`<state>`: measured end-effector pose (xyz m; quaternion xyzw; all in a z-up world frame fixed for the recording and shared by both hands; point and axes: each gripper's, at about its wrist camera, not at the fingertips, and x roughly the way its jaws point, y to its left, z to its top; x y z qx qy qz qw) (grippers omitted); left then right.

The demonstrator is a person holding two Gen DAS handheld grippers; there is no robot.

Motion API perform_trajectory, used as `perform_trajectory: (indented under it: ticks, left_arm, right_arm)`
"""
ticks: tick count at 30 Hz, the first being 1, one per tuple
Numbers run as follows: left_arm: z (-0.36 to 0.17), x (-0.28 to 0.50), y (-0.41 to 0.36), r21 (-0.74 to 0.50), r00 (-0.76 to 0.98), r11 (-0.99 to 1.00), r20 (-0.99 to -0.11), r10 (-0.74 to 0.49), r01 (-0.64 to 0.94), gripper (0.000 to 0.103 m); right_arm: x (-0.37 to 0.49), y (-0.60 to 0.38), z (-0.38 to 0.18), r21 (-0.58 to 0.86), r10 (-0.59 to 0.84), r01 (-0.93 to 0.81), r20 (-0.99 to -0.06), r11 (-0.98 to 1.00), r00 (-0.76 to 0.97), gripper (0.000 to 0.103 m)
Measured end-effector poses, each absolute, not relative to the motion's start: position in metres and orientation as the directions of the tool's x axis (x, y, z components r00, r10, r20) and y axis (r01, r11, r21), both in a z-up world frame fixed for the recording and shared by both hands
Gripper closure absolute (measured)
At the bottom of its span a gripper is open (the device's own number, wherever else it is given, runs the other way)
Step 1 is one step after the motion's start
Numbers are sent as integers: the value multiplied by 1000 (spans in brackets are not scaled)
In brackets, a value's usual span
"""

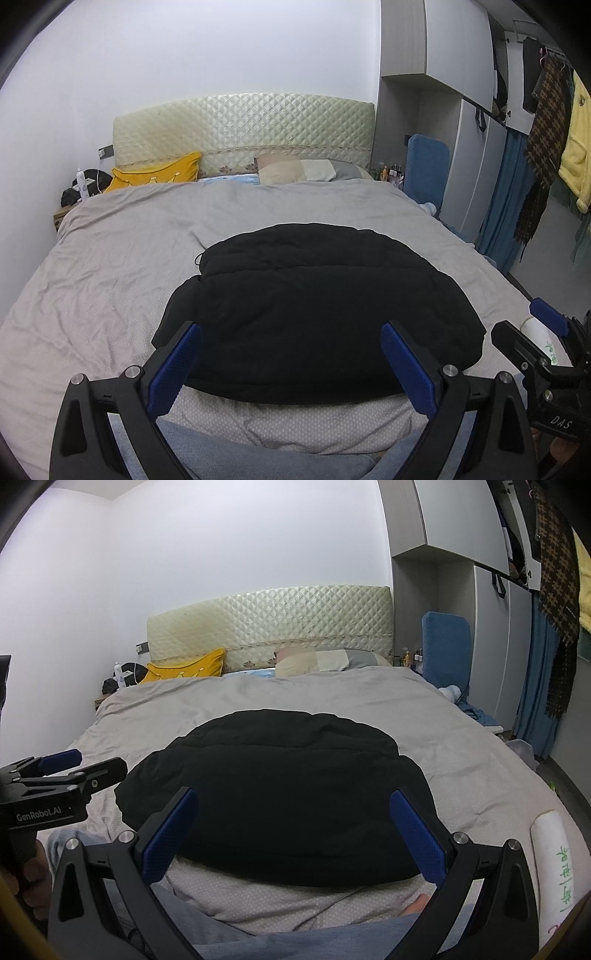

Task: Fold large clothes

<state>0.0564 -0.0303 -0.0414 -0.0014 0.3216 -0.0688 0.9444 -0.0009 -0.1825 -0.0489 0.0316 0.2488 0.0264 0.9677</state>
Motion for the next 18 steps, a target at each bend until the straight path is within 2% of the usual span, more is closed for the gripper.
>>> perform_trajectory:
  ticks: [18]
  left_arm:
    - [-42, 57, -30, -40, 782, 991, -611, -123, 125, 5]
  right_arm:
    - [-5, -185, -48, 70, 61, -30, -479, 997, 876, 0]
